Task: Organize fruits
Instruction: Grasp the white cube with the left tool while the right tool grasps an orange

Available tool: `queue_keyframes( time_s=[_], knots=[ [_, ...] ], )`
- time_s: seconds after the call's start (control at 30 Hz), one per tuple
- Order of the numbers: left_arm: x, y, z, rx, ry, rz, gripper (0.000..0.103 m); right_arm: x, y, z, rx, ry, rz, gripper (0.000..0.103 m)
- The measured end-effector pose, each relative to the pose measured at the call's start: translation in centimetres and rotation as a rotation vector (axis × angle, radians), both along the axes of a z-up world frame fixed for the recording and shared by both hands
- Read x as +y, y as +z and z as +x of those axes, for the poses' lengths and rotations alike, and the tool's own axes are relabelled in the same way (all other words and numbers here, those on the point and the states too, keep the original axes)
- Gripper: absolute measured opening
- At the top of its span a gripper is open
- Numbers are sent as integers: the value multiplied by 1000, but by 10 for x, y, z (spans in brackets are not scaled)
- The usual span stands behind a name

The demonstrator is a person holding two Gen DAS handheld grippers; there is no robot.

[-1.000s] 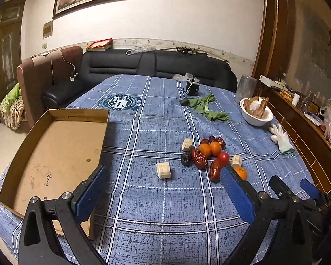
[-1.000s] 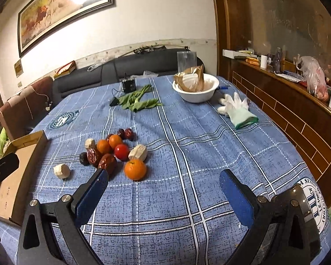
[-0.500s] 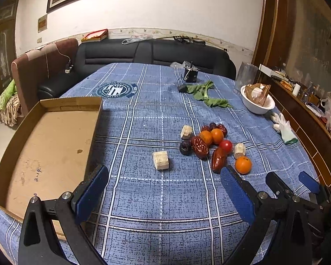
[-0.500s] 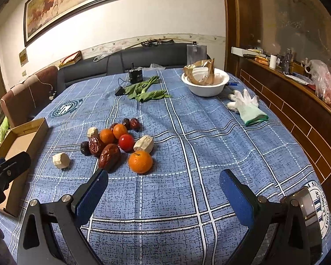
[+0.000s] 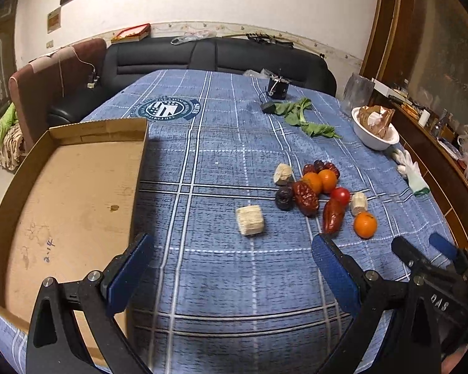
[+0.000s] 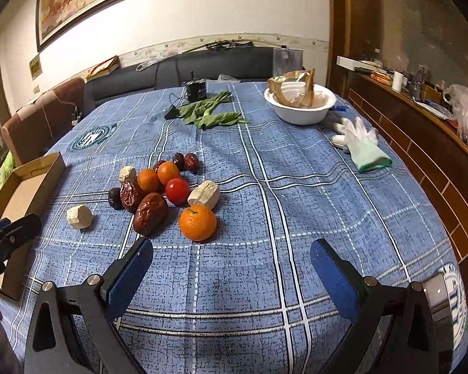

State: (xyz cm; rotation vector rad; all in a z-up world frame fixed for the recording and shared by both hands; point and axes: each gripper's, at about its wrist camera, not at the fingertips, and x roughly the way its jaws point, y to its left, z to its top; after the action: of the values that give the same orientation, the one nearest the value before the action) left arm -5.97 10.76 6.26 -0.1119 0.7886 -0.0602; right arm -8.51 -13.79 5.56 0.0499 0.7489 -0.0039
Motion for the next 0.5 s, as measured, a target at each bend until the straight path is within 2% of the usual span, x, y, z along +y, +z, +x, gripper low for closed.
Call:
queue_keyframes(
  time_s=[0.1, 0.17, 0.23, 0.27, 0.33, 0.5],
  knots=[
    [3, -7, 4, 28, -42, -3, 99, 3, -3, 9, 20, 37, -1, 103],
    [0, -10, 8, 51, -66, -10, 90, 5, -7, 17, 43, 63, 15, 103],
    [-5, -15, 17, 87, -102, -26, 75, 5, -12, 24, 67, 79, 32, 102],
    [-7, -16, 20, 96, -112, -32, 73, 5, -14, 28, 76, 90, 41, 102],
    [-13, -18, 29, 110, -125, -32, 72, 7, -15, 32, 79, 103, 41, 102],
    [-29, -24, 52, 117, -129, 29, 72, 14, -14, 41, 72, 144, 5, 100]
  ],
)
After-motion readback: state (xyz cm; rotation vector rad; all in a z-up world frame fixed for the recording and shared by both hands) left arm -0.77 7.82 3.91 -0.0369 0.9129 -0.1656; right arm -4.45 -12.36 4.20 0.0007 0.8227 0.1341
